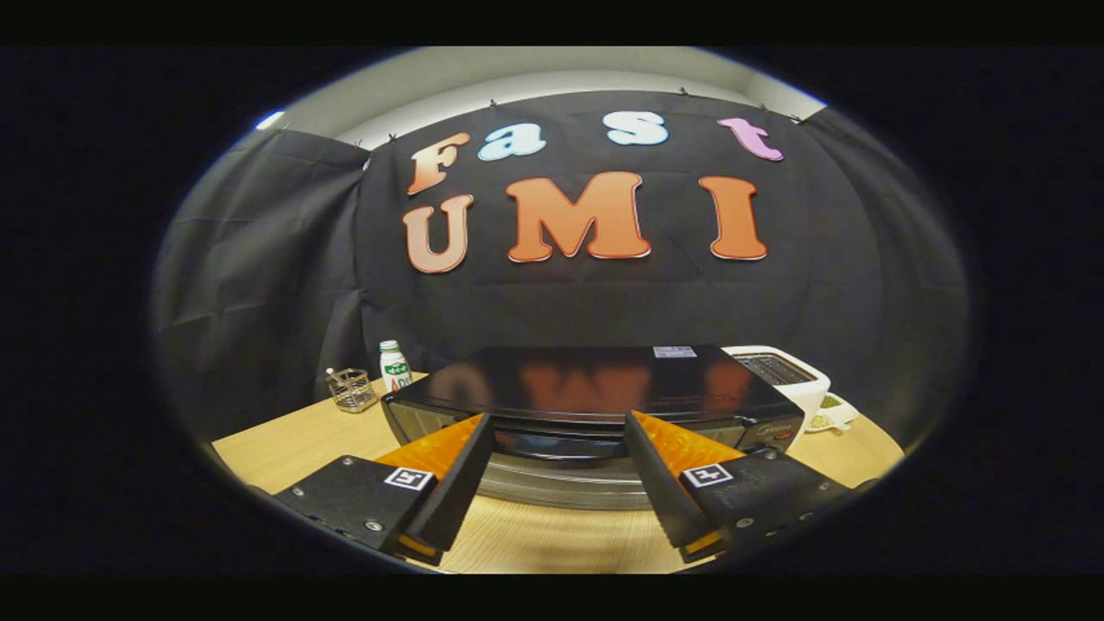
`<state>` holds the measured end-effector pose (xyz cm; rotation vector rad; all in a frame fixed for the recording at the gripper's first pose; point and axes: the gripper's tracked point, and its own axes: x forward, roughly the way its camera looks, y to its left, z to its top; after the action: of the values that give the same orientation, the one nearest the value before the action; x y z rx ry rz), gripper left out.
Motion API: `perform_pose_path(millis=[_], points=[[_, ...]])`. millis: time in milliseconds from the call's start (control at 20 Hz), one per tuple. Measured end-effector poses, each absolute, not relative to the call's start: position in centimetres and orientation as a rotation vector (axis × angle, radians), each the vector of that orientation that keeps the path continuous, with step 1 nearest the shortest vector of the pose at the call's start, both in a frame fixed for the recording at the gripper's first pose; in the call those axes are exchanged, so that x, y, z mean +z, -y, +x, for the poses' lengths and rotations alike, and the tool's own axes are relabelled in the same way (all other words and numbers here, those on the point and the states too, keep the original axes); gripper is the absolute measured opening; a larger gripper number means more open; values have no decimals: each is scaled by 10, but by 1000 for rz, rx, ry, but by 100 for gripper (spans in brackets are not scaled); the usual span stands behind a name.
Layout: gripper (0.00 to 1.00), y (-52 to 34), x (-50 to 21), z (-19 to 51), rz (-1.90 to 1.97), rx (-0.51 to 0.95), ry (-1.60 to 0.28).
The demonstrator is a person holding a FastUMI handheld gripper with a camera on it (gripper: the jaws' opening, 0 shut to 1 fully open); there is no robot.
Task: Open the toaster oven, put the food inside, and close the toaster oven door.
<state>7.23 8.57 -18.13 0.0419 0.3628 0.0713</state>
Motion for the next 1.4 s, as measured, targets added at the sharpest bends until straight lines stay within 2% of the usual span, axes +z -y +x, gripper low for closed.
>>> perform_pose_path(millis=[200,350,1150,1400], points=[[81,-84,-182,57,46,87,-357],[79,-88,-184,42,36,104,-384],[78,-100,-225,-64,117,210,-561],[78,-103,-257,-93,166,236,-671]])
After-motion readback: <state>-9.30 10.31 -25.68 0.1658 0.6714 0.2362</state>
